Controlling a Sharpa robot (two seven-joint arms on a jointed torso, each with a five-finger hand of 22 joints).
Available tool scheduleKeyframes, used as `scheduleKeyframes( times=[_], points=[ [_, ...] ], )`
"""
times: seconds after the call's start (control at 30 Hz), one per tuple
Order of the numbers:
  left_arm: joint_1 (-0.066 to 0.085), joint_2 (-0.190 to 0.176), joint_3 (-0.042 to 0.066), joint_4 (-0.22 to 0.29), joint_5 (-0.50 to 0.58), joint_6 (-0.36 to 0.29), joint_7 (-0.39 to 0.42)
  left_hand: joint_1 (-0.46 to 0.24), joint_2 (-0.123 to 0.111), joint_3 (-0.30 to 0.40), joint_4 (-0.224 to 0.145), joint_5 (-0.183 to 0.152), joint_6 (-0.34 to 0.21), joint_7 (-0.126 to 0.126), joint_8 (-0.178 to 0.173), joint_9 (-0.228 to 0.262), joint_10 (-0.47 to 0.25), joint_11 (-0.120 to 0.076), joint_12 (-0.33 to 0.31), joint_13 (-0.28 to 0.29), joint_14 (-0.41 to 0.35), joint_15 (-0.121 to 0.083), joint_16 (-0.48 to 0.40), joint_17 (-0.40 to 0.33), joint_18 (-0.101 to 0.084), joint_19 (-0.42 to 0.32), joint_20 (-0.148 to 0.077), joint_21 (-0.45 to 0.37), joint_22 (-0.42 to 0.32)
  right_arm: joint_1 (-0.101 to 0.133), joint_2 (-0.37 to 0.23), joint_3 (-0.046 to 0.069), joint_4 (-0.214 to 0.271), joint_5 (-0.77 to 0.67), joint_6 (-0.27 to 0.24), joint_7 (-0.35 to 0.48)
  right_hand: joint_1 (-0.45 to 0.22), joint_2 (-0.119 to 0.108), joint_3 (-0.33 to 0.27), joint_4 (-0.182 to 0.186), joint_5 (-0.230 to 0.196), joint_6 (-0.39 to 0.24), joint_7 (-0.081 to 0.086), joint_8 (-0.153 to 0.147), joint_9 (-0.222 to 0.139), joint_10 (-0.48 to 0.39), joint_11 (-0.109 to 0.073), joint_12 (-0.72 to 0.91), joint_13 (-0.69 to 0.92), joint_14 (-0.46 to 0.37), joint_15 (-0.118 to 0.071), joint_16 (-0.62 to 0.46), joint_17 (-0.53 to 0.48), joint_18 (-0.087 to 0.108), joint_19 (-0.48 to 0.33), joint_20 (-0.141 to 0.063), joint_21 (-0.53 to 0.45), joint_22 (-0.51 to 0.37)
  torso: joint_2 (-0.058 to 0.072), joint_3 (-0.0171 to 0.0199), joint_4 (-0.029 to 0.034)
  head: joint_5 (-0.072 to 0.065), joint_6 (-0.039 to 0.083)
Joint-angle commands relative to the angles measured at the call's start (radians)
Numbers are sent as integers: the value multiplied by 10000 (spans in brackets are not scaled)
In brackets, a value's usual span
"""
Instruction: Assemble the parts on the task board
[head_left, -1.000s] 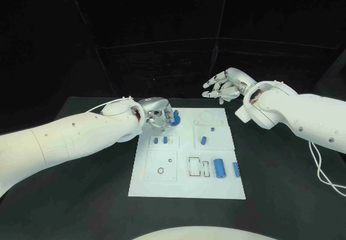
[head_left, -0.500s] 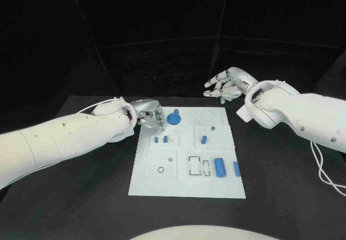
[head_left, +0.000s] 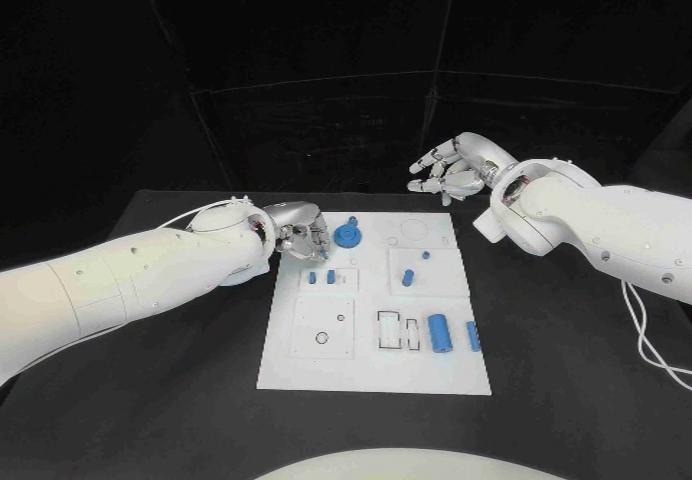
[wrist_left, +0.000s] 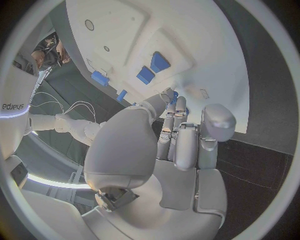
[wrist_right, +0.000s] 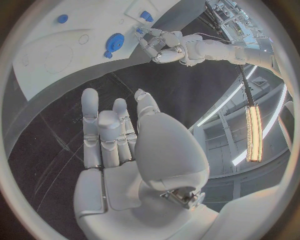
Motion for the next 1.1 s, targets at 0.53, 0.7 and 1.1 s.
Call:
scheduleKeyframes(
  times=[0.53,0.7,1.1],
  points=[
    [-25,55,-6,114,34,94,44,-121,13,65,8,39,72,3,-31,8,102,-2,-74,-6,318,-23,18,-7,-110,91,3,35,19,20,26,6,-16,27,56,105,89,-6,7,54,48,-32,-1,41,-7,-39,6,42,-10,-31,-4,-56,15,136,-29,-3,-63,-14,1,-2,3,4,-34],
    [-25,78,-6,67,34,230,-49,-133,9,71,6,39,89,3,-32,9,124,-5,-81,-6,318,-24,18,-11,-112,92,3,45,33,19,29,6,-14,27,59,104,89,-6,7,54,48,-32,-1,41,-7,-39,6,42,-10,-31,-4,-56,15,136,-29,-3,-63,-14,1,7,0,4,-47],
    [-24,179,-7,-60,34,694,-425,-276,-79,76,19,13,-10,33,-169,-42,50,42,-252,-49,300,7,-8,-89,-107,58,24,12,26,19,23,6,-1,27,58,99,89,-6,7,54,48,-32,-1,41,-7,-39,6,42,-10,-31,-4,-56,15,136,-29,-3,-63,-14,-1,2,-2,-26,-74]
  ],
)
